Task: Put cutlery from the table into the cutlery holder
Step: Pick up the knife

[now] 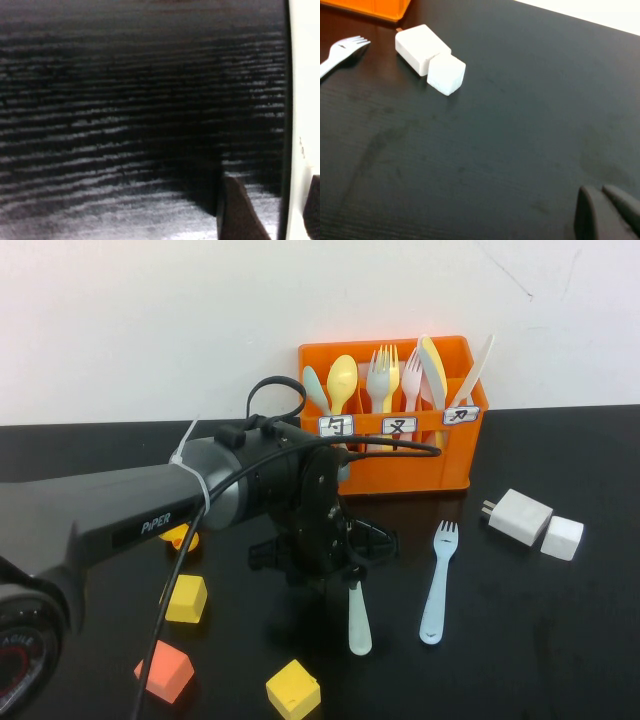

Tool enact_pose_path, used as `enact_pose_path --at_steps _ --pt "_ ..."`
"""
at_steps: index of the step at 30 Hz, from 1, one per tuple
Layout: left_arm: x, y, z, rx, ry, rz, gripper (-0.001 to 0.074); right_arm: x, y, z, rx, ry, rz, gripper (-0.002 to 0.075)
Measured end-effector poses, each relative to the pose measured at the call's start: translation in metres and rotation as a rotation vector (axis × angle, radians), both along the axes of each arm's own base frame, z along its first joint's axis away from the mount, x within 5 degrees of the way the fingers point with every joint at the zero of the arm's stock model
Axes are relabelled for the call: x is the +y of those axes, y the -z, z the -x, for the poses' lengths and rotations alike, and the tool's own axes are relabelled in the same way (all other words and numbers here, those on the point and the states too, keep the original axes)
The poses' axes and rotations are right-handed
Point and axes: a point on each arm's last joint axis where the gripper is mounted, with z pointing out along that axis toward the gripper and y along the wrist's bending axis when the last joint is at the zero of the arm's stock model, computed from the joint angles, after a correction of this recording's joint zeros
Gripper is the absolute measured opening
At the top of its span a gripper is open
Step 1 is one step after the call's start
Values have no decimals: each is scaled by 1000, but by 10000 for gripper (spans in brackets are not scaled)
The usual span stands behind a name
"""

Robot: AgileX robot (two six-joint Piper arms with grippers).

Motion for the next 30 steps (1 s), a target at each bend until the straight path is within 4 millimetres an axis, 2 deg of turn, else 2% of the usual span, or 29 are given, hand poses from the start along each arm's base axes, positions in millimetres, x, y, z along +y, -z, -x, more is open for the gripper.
enact_pose_path --at_steps 6,15,30 --pt "-5 0 4 31 -12 28 273 0 0 0 0 0 0 -2" --pt "-23 0 16 25 30 44 273 0 0 0 -1 0 -1 -2" --pt "-17 1 12 -20 34 -31 273 0 0 0 -1 0 -1 -2"
